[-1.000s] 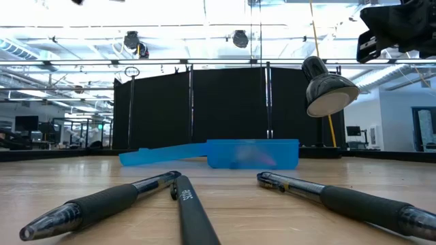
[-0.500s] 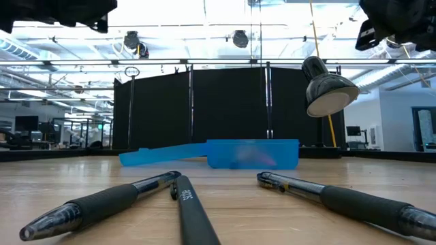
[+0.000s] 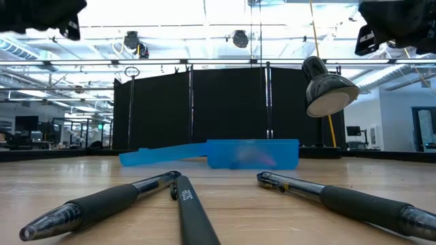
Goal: Pick & place school supplies into a supply box
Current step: Put the right black pen into the supply box
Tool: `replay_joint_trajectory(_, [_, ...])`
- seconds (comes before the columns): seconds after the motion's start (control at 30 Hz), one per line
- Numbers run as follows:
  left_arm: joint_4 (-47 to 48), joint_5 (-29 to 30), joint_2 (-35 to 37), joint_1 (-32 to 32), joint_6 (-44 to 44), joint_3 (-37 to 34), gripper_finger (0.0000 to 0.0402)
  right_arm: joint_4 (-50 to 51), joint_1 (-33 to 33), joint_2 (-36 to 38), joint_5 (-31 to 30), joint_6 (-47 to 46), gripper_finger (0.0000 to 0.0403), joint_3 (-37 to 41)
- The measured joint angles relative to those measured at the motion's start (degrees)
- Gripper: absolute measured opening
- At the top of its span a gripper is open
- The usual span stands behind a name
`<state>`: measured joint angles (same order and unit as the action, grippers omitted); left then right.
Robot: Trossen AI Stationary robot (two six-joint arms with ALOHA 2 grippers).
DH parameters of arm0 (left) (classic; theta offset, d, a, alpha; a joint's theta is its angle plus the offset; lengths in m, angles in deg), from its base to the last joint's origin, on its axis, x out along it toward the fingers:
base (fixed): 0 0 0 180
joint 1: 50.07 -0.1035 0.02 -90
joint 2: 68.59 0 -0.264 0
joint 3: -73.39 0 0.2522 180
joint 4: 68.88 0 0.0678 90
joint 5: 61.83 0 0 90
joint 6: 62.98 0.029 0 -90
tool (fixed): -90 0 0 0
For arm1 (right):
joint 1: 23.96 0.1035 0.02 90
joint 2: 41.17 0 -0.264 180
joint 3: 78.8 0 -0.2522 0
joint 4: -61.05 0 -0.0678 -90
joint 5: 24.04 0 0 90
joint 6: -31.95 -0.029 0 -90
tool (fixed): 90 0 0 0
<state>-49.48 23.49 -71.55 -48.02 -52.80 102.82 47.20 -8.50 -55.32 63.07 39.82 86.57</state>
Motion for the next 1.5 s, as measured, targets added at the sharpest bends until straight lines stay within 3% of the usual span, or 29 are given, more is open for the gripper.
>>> replay_joint_trajectory(0.23, [-2.3,1.4,1.4,-0.6,1.2,-8.2,0.0001,4.0,0.0,-0.2,-3.6,-2.7,0.0000,0.0])
replay_joint_trajectory(0.4, [-2.7,1.7,1.4,-1.0,0.4,-13.0,0.0001,6.3,0.0,-1.4,-11.3,-6.5,0.0000,0.0])
replay_joint_trajectory(0.5, [-4.4,2.9,0.4,-1.0,-1.3,-14.0,0.0003,1.8,0.0,-2.8,-17.4,-11.7,0.0000,-1.1])
replay_joint_trajectory(0.6, [-5.2,5.3,-1.1,-1.0,-3.6,-14.4,0.0009,6.8,1.5,-8.1,-18.0,-15.1,0.0000,-5.9])
replay_joint_trajectory(0.77, [-5.7,8.9,-3.6,-1.1,-5.8,-14.5,0.0008,8.4,7.9,-28.0,-21.6,-16.5,0.0000,-22.4])
replay_joint_trajectory(0.93, [-5.7,9.8,-5.5,-1.1,-6.8,-14.5,0.0005,23.2,14.2,-51.2,-22.7,-20.4,0.0000,-47.7])
replay_joint_trajectory(1.07, [-5.7,10.0,-6.4,-1.1,-7.0,-14.5,0.0021,46.8,16.6,-66.6,-26.8,-36.6,0.0000,-69.5])
replay_joint_trajectory(1.23, [-6.6,10.8,-6.5,-1.1,-5.3,-14.5,0.0029,67.8,17.9,-82.0,-24.5,-57.0,0.0000,-92.9])
replay_joint_trajectory(1.33, [-7.7,11.0,-6.5,-1.1,-6.2,-14.7,0.0030,73.8,18.2,-89.6,-17.2,-66.9,0.0000,-100.5])
replay_joint_trajectory(1.5, [-10.7,11.0,-6.5,-1.1,-6.3,-14.7,0.0030,73.9,18.8,-97.9,-9.0,-84.5,0.0000,-102.3])
